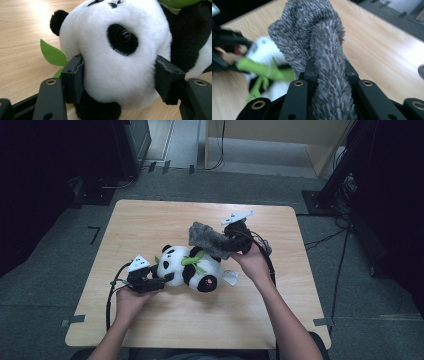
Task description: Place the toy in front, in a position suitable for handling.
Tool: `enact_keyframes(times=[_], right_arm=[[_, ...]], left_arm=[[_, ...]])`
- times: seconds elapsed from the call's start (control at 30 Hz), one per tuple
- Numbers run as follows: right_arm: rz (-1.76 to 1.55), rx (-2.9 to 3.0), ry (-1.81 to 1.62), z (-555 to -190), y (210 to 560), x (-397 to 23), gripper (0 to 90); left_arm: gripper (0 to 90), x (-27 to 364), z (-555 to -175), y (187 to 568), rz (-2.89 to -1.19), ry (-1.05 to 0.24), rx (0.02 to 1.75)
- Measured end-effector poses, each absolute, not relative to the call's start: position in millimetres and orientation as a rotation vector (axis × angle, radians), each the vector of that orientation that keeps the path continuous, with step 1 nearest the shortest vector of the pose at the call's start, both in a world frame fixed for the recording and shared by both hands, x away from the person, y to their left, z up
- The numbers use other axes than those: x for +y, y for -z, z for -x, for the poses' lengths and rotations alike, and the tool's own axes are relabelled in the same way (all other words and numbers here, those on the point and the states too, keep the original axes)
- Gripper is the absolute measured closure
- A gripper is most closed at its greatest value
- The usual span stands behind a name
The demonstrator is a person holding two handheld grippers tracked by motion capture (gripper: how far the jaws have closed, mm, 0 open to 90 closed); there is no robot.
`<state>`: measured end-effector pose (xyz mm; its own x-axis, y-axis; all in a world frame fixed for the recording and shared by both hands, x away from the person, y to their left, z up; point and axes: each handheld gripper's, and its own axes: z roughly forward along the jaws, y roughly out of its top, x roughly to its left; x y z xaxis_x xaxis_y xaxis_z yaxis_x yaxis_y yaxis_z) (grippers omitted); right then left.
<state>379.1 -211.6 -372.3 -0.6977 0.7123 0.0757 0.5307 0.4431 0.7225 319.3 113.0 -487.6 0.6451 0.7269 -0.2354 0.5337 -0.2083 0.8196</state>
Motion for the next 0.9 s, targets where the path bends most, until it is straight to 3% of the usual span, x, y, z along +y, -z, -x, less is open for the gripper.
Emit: enact_keyframes(times=[0.3, 0.9], right_arm=[[-1.123, 2.433, -1.155, -371, 387, -228, 69.0], [-1.235, 2.375, -1.152, -364, 399, -271, 72.3]], left_arm=[[33.4, 112, -320, 487, -1.884, -0.244, 1.007], [26.0, 113, -321, 489, -1.88, -0.235, 0.983]])
